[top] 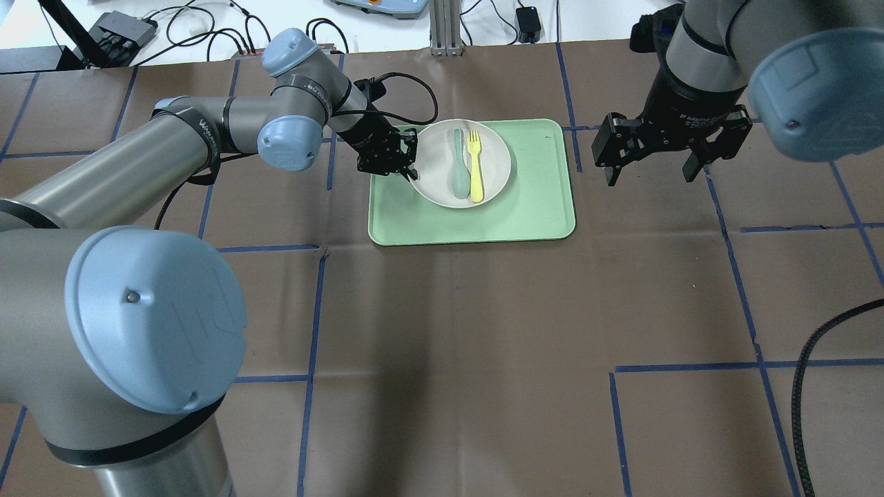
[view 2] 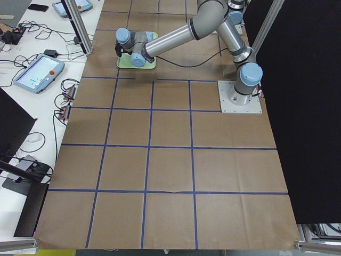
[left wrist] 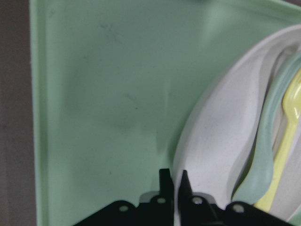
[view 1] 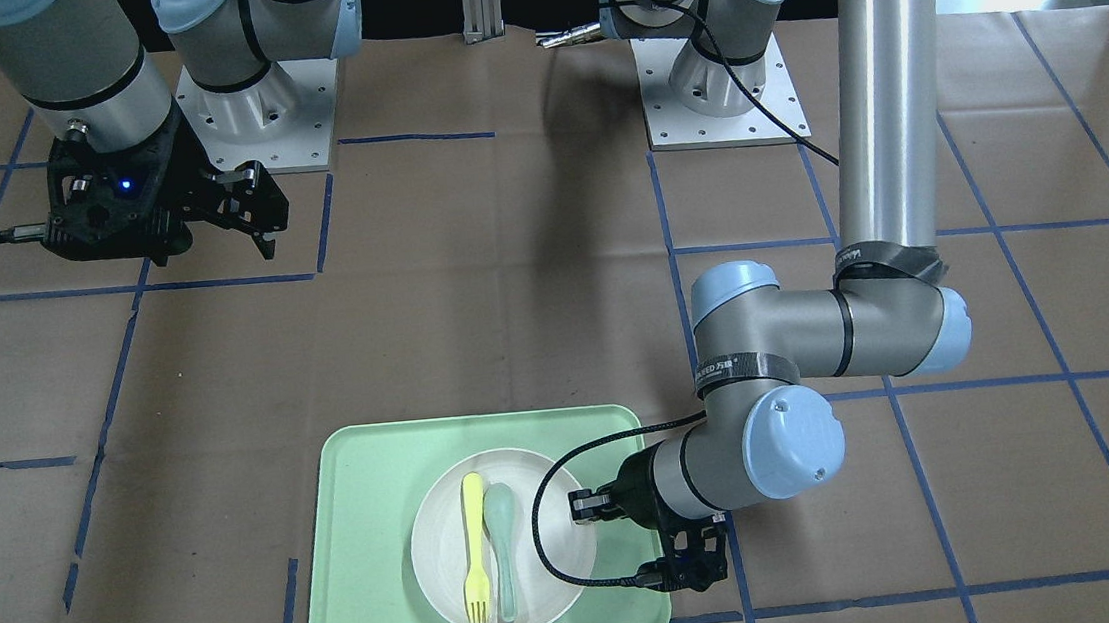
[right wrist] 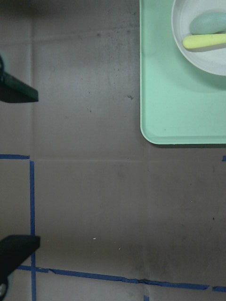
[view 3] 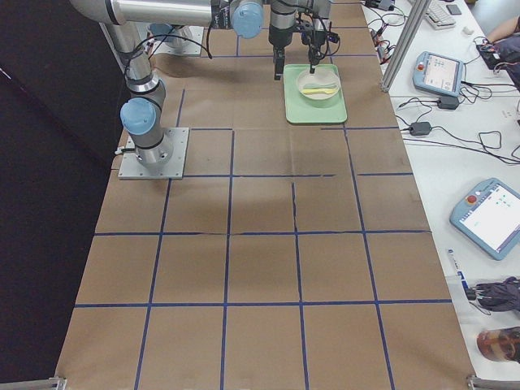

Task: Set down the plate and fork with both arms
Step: 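Carry the plate with the left gripper onto the green tray, then open the left gripper and raise it away from the plate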

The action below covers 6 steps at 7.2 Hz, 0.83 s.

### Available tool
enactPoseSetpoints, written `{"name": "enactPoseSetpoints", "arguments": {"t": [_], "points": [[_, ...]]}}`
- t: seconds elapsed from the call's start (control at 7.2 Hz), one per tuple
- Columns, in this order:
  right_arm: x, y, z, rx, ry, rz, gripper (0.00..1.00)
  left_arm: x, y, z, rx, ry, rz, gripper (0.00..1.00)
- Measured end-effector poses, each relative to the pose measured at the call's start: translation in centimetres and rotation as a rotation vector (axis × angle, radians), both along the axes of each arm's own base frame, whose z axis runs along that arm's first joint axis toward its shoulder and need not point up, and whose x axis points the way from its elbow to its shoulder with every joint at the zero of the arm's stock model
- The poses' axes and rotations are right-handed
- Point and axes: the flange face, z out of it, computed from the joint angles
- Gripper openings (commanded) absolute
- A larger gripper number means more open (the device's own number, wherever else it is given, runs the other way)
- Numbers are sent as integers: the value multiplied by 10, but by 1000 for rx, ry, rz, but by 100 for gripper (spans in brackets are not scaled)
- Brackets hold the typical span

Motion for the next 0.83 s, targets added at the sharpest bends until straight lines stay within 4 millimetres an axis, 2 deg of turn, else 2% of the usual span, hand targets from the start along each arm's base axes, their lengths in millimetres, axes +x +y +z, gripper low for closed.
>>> {"name": "enactPoseSetpoints", "arguments": {"t": [0.28, 0.42, 0.56, 0.69, 0.83], "points": [[0, 1, -1, 0, 0, 0, 100, 2, -1, -5, 7, -1, 3, 6], [0, 1, -1, 0, 0, 1, 100, 2, -1, -5, 8, -2, 4, 12], [0, 1, -1, -1, 0, 1, 100, 2, -1, -6, 9, -2, 4, 13], [0, 1, -1, 0, 0, 1, 100, 2, 1, -7, 14, -2, 4, 51], [0, 1, -2, 0, 0, 1, 100, 3, 5, -9, 22, -3, 4, 98]]}}
